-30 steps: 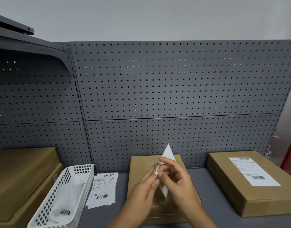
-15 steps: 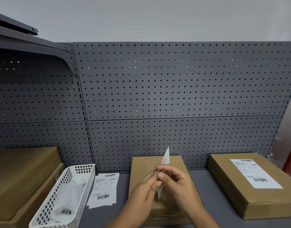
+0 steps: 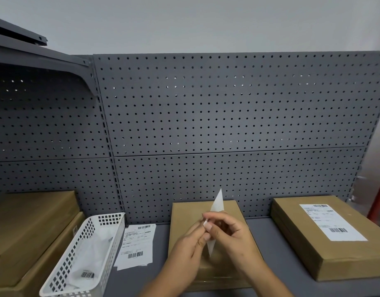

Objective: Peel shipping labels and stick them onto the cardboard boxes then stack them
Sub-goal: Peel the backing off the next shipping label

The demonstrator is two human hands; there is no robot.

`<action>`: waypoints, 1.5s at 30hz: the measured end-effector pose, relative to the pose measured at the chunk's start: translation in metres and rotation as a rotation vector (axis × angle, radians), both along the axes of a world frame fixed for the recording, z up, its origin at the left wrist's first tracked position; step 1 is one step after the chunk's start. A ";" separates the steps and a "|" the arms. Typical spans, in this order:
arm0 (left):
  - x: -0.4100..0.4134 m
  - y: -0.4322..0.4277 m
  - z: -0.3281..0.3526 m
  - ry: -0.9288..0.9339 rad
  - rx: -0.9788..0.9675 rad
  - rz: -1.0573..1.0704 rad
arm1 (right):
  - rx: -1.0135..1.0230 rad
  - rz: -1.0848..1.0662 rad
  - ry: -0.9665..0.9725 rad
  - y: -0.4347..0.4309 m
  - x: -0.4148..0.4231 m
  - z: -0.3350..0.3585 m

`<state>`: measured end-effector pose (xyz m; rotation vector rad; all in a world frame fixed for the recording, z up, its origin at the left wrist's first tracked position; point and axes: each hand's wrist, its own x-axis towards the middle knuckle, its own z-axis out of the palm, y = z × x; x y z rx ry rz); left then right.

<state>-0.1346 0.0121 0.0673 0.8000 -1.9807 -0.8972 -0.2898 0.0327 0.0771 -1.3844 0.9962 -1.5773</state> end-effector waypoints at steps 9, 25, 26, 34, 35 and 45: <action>0.000 -0.003 -0.008 0.080 0.161 -0.030 | 0.027 -0.020 -0.041 -0.004 0.002 -0.005; 0.003 -0.008 0.000 0.245 0.351 0.189 | -0.032 -0.075 0.014 -0.005 0.004 -0.009; 0.003 -0.008 -0.001 0.255 0.350 0.194 | -0.029 -0.080 0.009 -0.005 0.003 -0.008; 0.009 -0.013 0.002 0.408 0.407 0.282 | -0.003 -0.270 -0.008 -0.009 -0.010 -0.009; 0.010 -0.014 0.003 0.434 0.408 0.298 | 0.001 -0.299 -0.033 -0.008 -0.014 -0.008; -0.011 -0.003 0.010 0.483 0.420 0.320 | 0.150 -0.144 -0.041 -0.003 0.000 -0.007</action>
